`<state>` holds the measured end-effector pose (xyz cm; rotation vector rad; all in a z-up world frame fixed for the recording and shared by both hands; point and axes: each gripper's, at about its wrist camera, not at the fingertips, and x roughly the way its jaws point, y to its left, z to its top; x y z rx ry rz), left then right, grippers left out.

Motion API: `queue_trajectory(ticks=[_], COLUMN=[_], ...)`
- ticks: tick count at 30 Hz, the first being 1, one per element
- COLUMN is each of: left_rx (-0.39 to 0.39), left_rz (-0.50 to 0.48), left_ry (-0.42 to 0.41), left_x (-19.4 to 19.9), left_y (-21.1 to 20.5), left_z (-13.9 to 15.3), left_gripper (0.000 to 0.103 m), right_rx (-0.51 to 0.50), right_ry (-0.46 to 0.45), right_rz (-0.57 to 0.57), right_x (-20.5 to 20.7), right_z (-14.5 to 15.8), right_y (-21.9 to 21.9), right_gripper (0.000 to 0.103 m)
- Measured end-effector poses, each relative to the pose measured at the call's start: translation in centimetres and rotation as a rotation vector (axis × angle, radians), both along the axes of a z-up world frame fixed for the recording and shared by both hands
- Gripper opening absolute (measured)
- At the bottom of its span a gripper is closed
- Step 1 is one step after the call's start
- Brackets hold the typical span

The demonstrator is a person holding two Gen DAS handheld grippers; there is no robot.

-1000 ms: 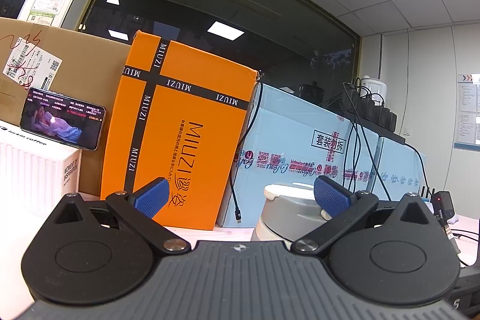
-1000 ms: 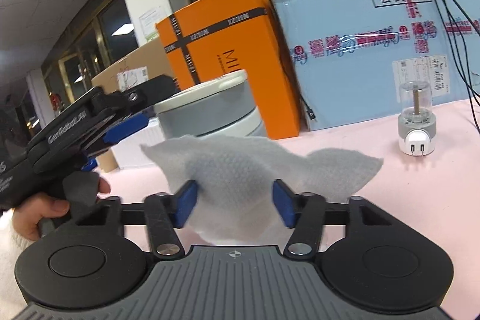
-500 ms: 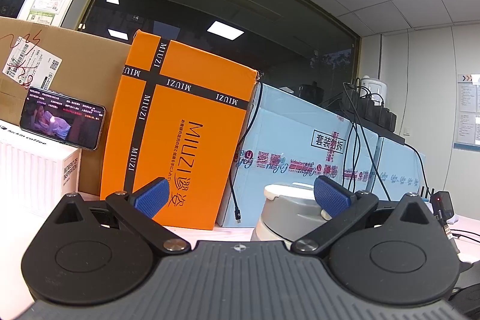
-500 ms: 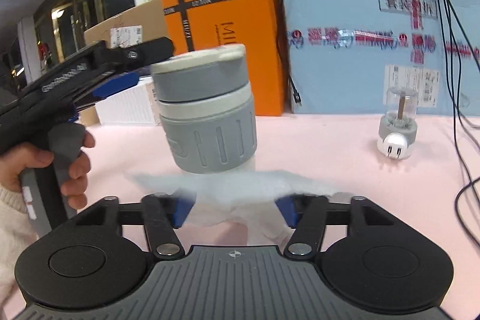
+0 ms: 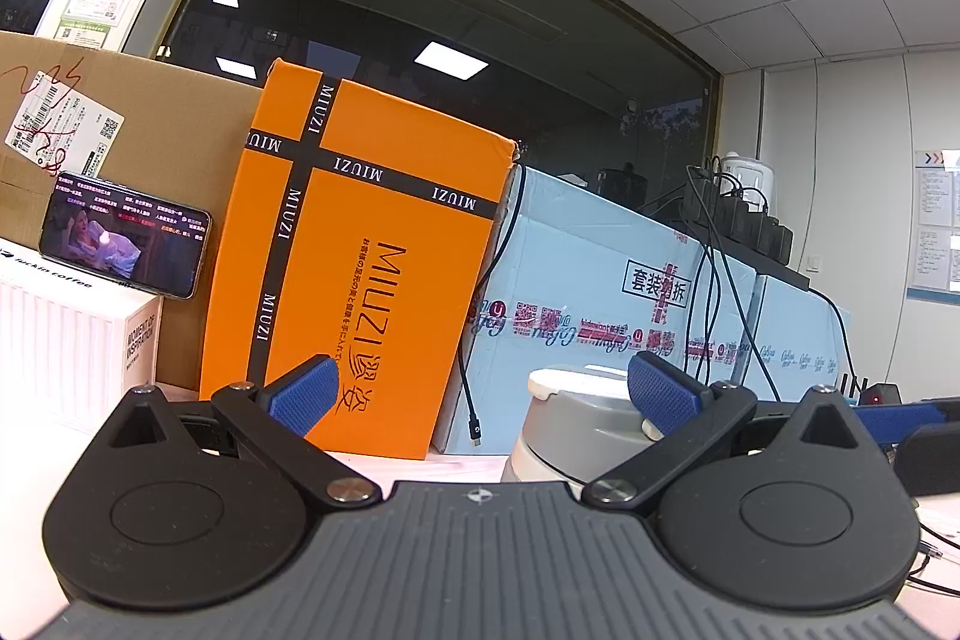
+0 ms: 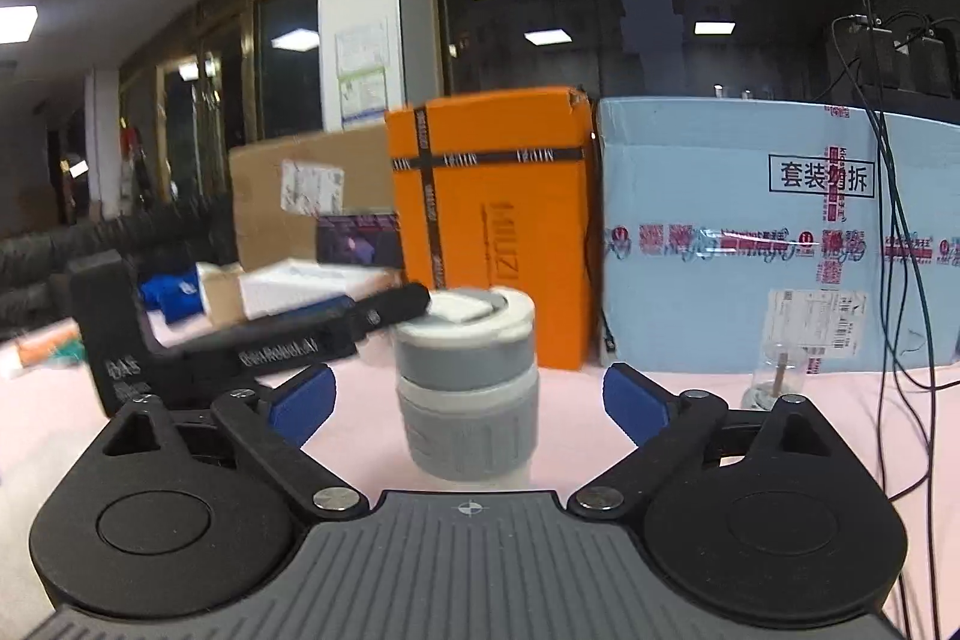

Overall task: Clean container
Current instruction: 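Open the right gripper and lay the tissue flat beside the mug, then close the right gripper on the tissue and lift it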

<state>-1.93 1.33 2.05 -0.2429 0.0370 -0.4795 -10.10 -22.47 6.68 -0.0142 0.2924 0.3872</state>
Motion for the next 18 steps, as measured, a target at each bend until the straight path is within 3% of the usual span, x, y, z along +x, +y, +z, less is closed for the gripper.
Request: queue_trajectory(ticks=[7, 11, 14, 18], left_rx=[-0.001, 0.002, 0.002, 0.003], left_rz=[-0.001, 0.000, 0.001, 0.001], left_ry=[0.002, -0.001, -0.002, -0.002], left_x=[0.0, 0.1, 0.1, 0.1], left_y=[0.0, -0.1, -0.1, -0.2], left_z=[0.0, 0.0, 0.0, 0.0], left_gripper=[0.103, 0.103, 0.103, 0.103], right_rx=[-0.198, -0.121, -0.105, -0.172], right_ry=[0.229, 0.335, 0.342, 0.323], right_rz=[-0.014, -0.014, 0.007, 0.050], right_x=[4.7, 6.4, 6.4, 5.7], right_z=[-5.5, -7.7, -8.5, -9.1], right_y=[2.3, 2.0, 2.8, 5.0], right_gripper=[0.098, 0.097, 0.097, 0.090])
